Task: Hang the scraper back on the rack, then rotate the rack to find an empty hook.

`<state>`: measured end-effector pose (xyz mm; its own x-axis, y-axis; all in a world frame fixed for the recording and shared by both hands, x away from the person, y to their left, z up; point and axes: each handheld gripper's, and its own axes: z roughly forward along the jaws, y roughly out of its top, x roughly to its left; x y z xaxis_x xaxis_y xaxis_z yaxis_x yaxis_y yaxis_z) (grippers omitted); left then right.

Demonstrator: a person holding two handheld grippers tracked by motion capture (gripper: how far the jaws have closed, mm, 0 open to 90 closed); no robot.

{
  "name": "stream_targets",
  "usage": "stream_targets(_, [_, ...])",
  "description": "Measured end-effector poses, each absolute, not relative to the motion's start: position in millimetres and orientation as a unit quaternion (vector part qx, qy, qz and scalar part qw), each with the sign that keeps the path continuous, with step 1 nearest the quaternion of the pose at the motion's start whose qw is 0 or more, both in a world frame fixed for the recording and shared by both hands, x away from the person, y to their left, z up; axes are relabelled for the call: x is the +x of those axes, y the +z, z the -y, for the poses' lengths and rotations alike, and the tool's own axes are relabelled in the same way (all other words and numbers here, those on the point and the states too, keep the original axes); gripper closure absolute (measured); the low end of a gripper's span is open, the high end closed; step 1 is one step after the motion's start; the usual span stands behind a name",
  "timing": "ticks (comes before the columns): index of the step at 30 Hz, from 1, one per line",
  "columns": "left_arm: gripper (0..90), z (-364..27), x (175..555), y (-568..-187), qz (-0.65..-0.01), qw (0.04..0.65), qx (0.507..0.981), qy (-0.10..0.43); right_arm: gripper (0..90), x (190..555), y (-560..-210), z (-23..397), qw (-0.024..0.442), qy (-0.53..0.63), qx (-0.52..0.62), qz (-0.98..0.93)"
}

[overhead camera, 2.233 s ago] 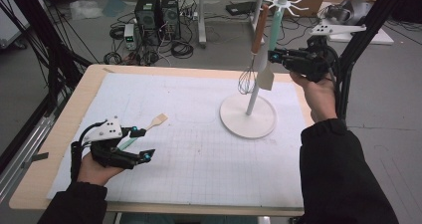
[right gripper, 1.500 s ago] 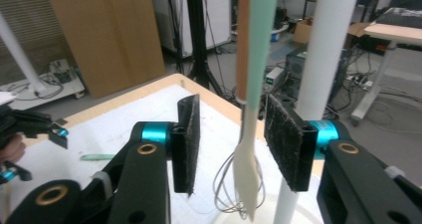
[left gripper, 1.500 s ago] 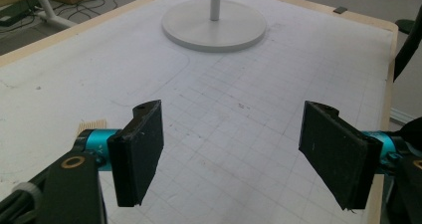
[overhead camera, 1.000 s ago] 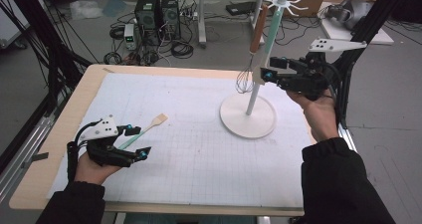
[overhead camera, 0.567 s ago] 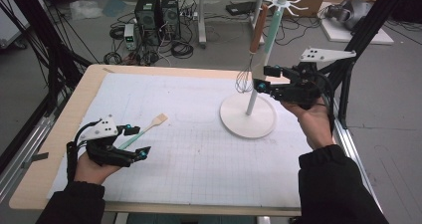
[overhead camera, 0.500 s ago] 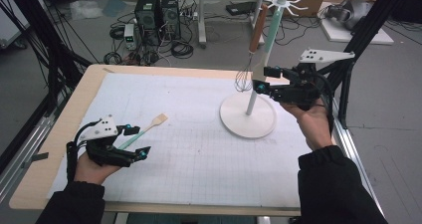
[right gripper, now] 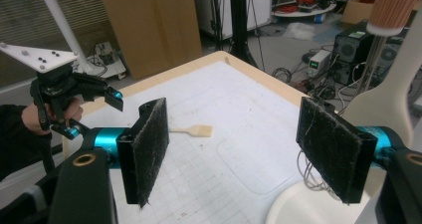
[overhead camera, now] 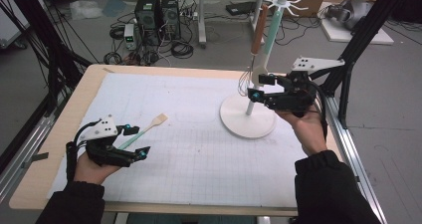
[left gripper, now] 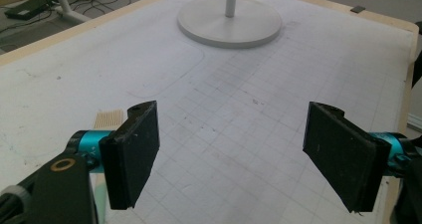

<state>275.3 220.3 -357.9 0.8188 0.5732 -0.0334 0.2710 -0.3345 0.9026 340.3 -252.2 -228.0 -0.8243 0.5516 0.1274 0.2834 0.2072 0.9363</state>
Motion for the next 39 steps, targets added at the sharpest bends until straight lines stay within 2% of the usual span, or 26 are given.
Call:
stream_targets(5, [22.6,-220,275,-358,-0.262,0.513,0.804,0.147,29.7,341,-230,254,0.121,0.565,0.274,-0.769])
stream_targets(8, [22.6,-220,275,-358,-0.263,0.515,0.803,0.147,34.7,343,-226,257,0.126,0.564,0.276,-0.768])
stream_targets(10, [22.6,-220,276,-358,-0.263,0.516,0.802,0.146,43.0,344,-222,260,0.129,0.561,0.277,-0.769])
stream_targets(11, [22.6,-220,276,-358,-0.263,0.515,0.803,0.146,44.3,345,-219,262,0.138,0.560,0.275,-0.769])
stream_targets(14, [22.6,-220,275,-358,-0.262,0.514,0.804,0.145,61.0,346,-207,266,0.147,0.554,0.271,-0.773])
stream_targets(16, [22.6,-220,275,-358,-0.260,0.515,0.803,0.146,81.3,348,-198,270,0.152,0.549,0.267,-0.778])
stream_targets(18, [22.6,-220,276,-357,-0.260,0.515,0.803,0.146,87.7,348,-188,274,0.165,0.547,0.265,-0.777])
stream_targets(25, [22.6,-220,276,-358,-0.262,0.517,0.802,0.145,89.1,357,-153,285,0.175,0.555,0.267,-0.768])
stream_targets(39, [22.6,-220,276,-358,-0.260,0.518,0.802,0.143,89.1,372,-108,286,0.200,0.558,0.270,-0.759])
